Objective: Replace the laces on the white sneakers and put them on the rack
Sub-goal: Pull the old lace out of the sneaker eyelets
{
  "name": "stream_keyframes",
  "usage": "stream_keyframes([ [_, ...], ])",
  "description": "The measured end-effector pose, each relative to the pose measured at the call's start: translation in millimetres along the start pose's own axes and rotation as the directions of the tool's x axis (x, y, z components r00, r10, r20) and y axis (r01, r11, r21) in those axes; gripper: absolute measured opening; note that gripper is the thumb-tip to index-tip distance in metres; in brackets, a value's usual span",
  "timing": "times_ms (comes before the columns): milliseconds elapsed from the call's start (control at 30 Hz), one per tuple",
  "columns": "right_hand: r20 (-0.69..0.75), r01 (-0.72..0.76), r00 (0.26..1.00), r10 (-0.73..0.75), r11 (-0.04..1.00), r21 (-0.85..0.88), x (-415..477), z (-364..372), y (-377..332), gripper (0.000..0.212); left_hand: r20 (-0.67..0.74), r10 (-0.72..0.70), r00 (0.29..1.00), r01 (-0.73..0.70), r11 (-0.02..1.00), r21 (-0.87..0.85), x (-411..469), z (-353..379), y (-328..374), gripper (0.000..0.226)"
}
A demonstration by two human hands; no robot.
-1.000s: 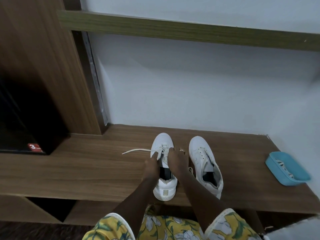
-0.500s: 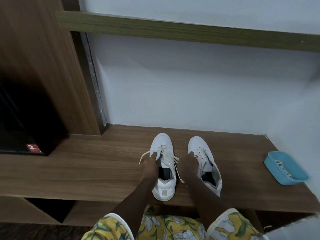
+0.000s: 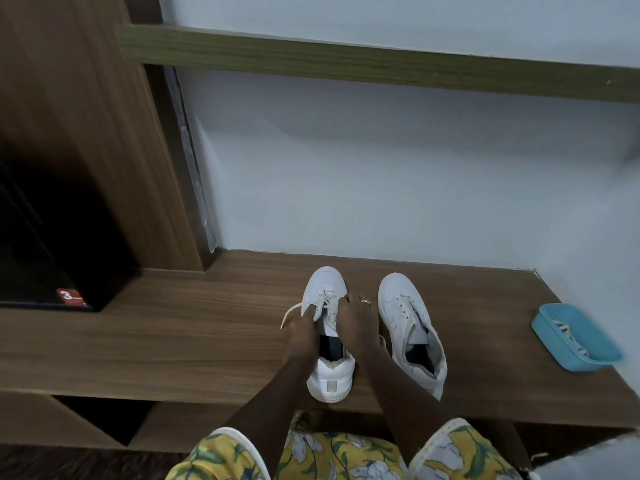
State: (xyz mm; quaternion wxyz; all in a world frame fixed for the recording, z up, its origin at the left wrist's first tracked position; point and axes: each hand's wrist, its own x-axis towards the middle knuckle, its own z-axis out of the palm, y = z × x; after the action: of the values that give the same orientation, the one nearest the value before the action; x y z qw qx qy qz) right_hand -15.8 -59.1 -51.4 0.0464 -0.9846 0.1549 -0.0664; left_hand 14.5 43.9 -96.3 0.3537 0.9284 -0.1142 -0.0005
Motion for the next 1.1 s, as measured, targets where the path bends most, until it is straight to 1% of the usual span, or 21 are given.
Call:
stream_keyframes([
  [100,0.003,-0.049,0.999,0.049,0.999,0.005,-1.0,-1.4,5.8,0.028,0.074,-0.042,0.996,0.047,0.997,-0.067,-6.6,-11.0,9.8,0.035],
  [167,-0.007,-0.116,0.993,0.116,0.992,0.041,-2.5,-1.9,11.7,0.029,0.084,-0.055,0.995,0.060,0.996,-0.062,-6.3,-11.5,10.4,0.036],
  [267,0.025,-0.232,0.973,0.231,0.969,0.084,-6.0,-1.3,20.0,0.029,0.099,-0.060,0.993,0.064,0.997,-0.040,-3.5,-10.4,10.1,0.040],
  [333,0.062,-0.275,0.961,0.271,0.959,0.068,-8.7,1.3,23.3,0.029,0.114,-0.095,0.989,0.098,0.995,-0.021,-3.6,-11.5,9.8,0.043],
  [400,0.095,-0.340,0.938,0.333,0.939,0.057,-10.6,2.6,24.4,0.030,0.118,-0.100,0.988,0.099,0.995,0.014,-4.9,-13.7,12.2,0.046],
  [500,0.107,-0.423,0.903,0.417,0.906,0.039,-10.4,1.3,23.3,0.030,0.135,-0.116,0.984,0.113,0.993,0.026,-4.8,-13.9,12.8,0.050],
  [567,0.100,-0.447,0.892,0.441,0.893,0.050,-8.1,1.8,21.7,0.029,0.128,-0.115,0.985,0.111,0.993,0.035,-6.5,-16.7,14.0,0.051],
  [633,0.086,-0.413,0.909,0.408,0.909,0.048,-5.5,2.4,17.1,0.028,0.135,-0.119,0.984,0.119,0.993,0.008,-8.1,-18.6,15.5,0.049],
  [667,0.071,-0.362,0.931,0.358,0.931,0.053,-4.1,2.2,14.2,0.028,0.133,-0.117,0.984,0.119,0.993,-0.010,-9.3,-20.4,17.1,0.047],
  [767,0.007,-0.140,0.990,0.140,0.989,0.054,0.4,3.6,6.0,0.029,0.117,-0.099,0.988,0.103,0.994,-0.029,-10.7,-22.1,18.8,0.041],
  [833,0.001,-0.022,1.000,0.022,0.999,0.043,1.4,3.7,0.9,0.031,0.099,-0.086,0.991,0.091,0.995,-0.048,-12.2,-24.5,20.7,0.036],
  [900,0.014,0.026,1.000,-0.025,1.000,-0.003,1.3,3.4,-2.6,0.031,0.097,-0.072,0.993,0.080,0.993,-0.082,-13.8,-25.9,23.0,0.035],
  [1000,0.018,0.034,0.999,-0.033,0.998,-0.046,1.1,2.4,-3.0,0.029,0.095,-0.071,0.993,0.081,0.991,-0.110,-14.8,-28.0,25.5,0.034],
  [1100,0.009,0.060,0.998,-0.059,0.996,-0.071,0.4,1.0,-0.7,0.029,0.099,-0.075,0.992,0.079,0.996,-0.038,-14.0,-28.4,24.9,0.037],
])
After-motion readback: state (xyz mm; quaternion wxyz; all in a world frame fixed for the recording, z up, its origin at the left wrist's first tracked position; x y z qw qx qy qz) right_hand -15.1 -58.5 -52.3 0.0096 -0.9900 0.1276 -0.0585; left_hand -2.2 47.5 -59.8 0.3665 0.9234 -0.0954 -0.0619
